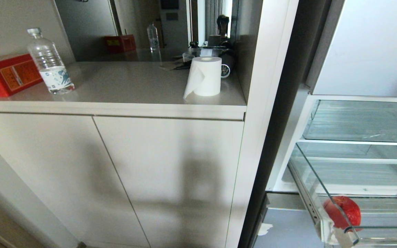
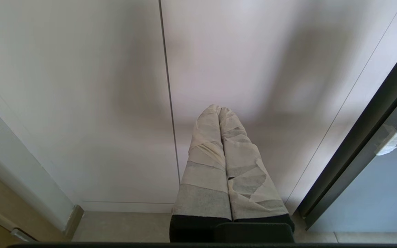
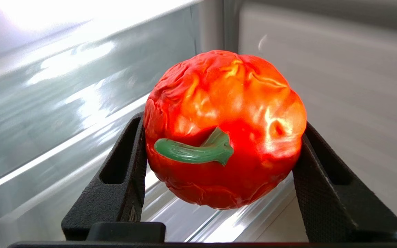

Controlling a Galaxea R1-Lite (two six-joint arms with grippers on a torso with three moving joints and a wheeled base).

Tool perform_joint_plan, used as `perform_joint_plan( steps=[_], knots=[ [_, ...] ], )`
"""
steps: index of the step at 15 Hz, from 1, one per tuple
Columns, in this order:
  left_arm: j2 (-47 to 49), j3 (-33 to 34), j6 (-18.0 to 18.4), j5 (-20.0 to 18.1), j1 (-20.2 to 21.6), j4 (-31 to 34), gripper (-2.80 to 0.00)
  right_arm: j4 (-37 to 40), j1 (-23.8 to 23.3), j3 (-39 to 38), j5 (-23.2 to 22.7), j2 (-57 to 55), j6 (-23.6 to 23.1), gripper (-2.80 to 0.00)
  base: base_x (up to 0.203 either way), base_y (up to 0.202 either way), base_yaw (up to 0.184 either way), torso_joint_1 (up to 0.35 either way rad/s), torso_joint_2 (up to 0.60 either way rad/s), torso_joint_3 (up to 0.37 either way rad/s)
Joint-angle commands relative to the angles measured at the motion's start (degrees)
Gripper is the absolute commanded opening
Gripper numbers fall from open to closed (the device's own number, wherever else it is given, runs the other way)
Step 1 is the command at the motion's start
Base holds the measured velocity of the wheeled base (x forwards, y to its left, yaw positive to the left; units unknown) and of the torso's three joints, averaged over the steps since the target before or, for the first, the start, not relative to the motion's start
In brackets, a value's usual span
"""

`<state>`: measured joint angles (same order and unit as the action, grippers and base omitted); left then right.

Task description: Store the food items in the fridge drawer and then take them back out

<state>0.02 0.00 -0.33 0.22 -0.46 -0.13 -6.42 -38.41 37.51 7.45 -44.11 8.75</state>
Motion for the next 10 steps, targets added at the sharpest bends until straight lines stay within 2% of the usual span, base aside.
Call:
perform_joint_plan(
  steps=[1,8,10],
  knots=[
    [-0.02,0.0,-0.02,0.04,0.02,-0.04,-2.8,-1.41,-1.79,-0.18,0.43,2.0,-1.13,-2.8,0.0,0.0,0.0,0.0,0.0,0.0],
    [-0.02,0.0,-0.02,-0.01,0.02,-0.04,-2.8,-5.29,-7.89,-1.94,-1.03,3.61,-3.51,-2.8,0.0,0.0,0.0,0.0,0.0,0.0],
    [-0.02,0.0,-0.02,-0.04,0.02,0.05,-2.8,-5.7,-7.99,-2.09,-1.03,3.85,-3.56,-2.8,0.002,0.006,-0.131,0.005,0.0,-0.001]
  ],
)
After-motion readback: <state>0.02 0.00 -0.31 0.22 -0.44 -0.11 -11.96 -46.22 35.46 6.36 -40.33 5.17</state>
